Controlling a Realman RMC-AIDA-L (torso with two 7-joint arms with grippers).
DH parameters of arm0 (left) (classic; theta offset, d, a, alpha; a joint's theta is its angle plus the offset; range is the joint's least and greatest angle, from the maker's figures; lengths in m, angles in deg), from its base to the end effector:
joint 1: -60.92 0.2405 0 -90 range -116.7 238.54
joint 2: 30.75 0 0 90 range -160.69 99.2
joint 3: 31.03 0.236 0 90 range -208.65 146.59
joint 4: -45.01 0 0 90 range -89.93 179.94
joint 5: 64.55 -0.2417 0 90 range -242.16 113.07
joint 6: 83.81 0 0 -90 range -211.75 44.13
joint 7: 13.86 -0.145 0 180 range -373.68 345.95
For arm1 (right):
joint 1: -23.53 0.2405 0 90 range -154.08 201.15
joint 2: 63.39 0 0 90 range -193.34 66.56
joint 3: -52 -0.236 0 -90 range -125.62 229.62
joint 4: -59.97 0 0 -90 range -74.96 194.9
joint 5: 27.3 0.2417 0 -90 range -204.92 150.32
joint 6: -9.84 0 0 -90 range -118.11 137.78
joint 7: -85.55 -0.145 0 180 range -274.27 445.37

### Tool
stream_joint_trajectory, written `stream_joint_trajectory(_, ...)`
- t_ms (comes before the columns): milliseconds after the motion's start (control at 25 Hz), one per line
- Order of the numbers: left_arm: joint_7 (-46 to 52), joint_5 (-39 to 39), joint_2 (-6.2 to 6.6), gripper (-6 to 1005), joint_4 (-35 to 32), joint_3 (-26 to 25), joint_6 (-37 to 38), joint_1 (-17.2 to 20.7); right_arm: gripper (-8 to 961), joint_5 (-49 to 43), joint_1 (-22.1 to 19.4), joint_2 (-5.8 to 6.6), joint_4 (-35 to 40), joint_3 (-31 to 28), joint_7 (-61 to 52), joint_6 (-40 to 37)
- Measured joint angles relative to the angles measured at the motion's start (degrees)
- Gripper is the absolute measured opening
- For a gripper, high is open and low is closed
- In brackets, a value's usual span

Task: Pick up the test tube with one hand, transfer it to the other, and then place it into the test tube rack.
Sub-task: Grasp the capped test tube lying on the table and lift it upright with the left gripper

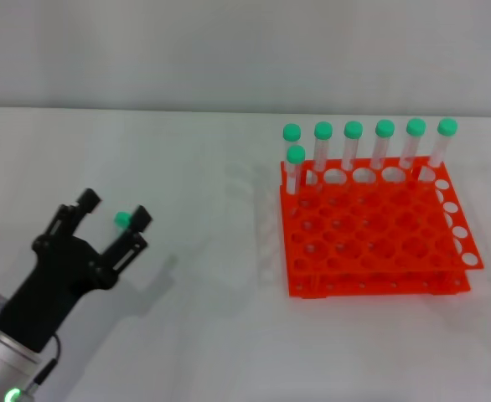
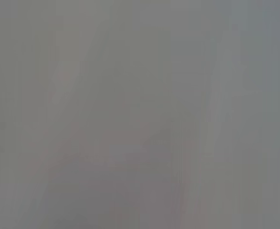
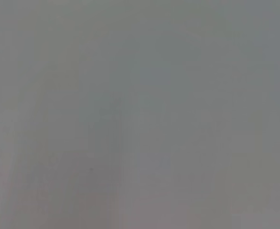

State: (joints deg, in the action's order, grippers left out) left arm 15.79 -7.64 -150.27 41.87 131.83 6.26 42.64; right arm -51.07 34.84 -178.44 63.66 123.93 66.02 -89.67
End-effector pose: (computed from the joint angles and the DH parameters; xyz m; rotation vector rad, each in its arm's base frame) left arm -0.3212 0.2570 -0.0380 -1.8535 -0.5895 -1.1055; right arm 0.3606 0.2306 0.0431 -1.6285 0.2611 0.9387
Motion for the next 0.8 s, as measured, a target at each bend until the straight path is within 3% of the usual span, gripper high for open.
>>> stream_joint_trajectory(360, -1.6, -4.4, -0.05, 880, -2.3, 0.0, -1.8, 0.0, 855, -0.8, -1.6, 0.33, -0.2, 0.3, -1.1, -1.9)
stream_joint_trajectory(800, -8.0, -6.6, -0.2, 879, -10.6, 0.0, -2.2, 1.2, 853, -2.3, -2.8, 1.23, -0.1, 0.9, -0.7, -2.0)
